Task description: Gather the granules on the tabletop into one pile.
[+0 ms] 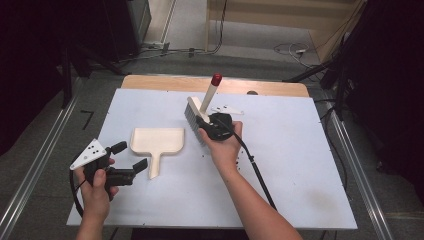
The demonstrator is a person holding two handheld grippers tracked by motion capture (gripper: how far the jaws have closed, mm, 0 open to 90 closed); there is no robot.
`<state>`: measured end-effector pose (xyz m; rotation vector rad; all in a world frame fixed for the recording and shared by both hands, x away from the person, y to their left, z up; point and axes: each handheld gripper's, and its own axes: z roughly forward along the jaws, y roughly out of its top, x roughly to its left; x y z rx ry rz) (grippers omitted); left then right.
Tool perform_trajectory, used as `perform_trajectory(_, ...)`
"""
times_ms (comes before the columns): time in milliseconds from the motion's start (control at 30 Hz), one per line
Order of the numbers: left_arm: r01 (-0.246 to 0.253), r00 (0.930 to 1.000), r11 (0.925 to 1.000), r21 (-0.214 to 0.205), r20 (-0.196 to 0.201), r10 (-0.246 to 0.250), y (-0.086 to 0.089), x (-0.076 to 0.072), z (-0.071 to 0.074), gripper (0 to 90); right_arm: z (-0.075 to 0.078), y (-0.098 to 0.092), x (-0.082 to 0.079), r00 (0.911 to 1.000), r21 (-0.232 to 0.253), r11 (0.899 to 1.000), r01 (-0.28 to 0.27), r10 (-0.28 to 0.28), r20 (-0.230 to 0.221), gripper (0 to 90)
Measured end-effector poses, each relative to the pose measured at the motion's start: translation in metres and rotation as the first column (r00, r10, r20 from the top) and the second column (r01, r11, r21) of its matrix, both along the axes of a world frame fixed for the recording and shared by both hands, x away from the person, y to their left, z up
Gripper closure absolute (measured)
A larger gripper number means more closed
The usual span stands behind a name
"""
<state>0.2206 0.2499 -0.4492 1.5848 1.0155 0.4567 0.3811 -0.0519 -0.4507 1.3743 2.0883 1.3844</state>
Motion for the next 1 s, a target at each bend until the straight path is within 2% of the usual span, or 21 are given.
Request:
perform_trajectory(200, -0.001, 0.9999, 0.9998, -0.021, -0.012, 0.0, 0.004, 0.003, -0.002, 0.0, -0.017, 0.012, 0.006, 0.9992, -0.033, 0.999, 0.022, -0.023, -0.034, 65.1)
perform_trajectory(300, 0.005, 0.9999, 0.9996, -0.027, -0.015, -0.005, 0.004, 0.004, -0.002, 0.0, -0.021, 0.01, 0.008, 0.9984, -0.051, 0.997, 0.051, -0.052, -0.023, 65.2)
perform_trajectory(433, 0.014, 0.9998, 0.9997, -0.018, -0.016, -0.014, 0.001, 0.004, -0.002, 0.0, -0.022, 0.0, 0.006, 0.9943, -0.066, 0.992, 0.104, -0.106, -0.014, 65.2)
perform_trajectory(600, 0.022, 0.9996, 0.9997, -0.012, -0.018, -0.022, -0.003, 0.005, -0.002, 0.0, -0.024, -0.023, 0.004, 0.9855, -0.046, 0.985, 0.167, -0.168, -0.024, 65.1)
perform_trajectory(700, 0.029, 0.9994, 0.9996, -0.006, -0.021, -0.029, -0.006, 0.005, -0.002, 0.0, -0.024, -0.034, 0.001, 0.9821, -0.044, 0.982, 0.186, -0.187, -0.024, 65.1)
perform_trajectory(833, 0.036, 0.999, 0.9993, 0.002, -0.025, -0.036, -0.009, 0.006, -0.003, 0.0, -0.023, -0.044, 0.0, 0.9792, -0.049, 0.978, 0.2, -0.202, -0.022, 65.2)
perform_trajectory(900, 0.038, 0.9989, 0.9993, 0.004, -0.027, -0.038, -0.009, 0.007, -0.003, 0.0, -0.021, -0.048, 0.0, 0.9796, -0.033, 0.98, 0.197, -0.198, -0.031, 65.2)
perform_trajectory(1000, 0.038, 0.9989, 0.9993, -0.002, -0.029, -0.038, -0.009, 0.007, -0.004, 0.0, -0.016, -0.051, -0.001, 0.988, 0.009, 0.988, 0.152, -0.152, -0.028, 65.1)
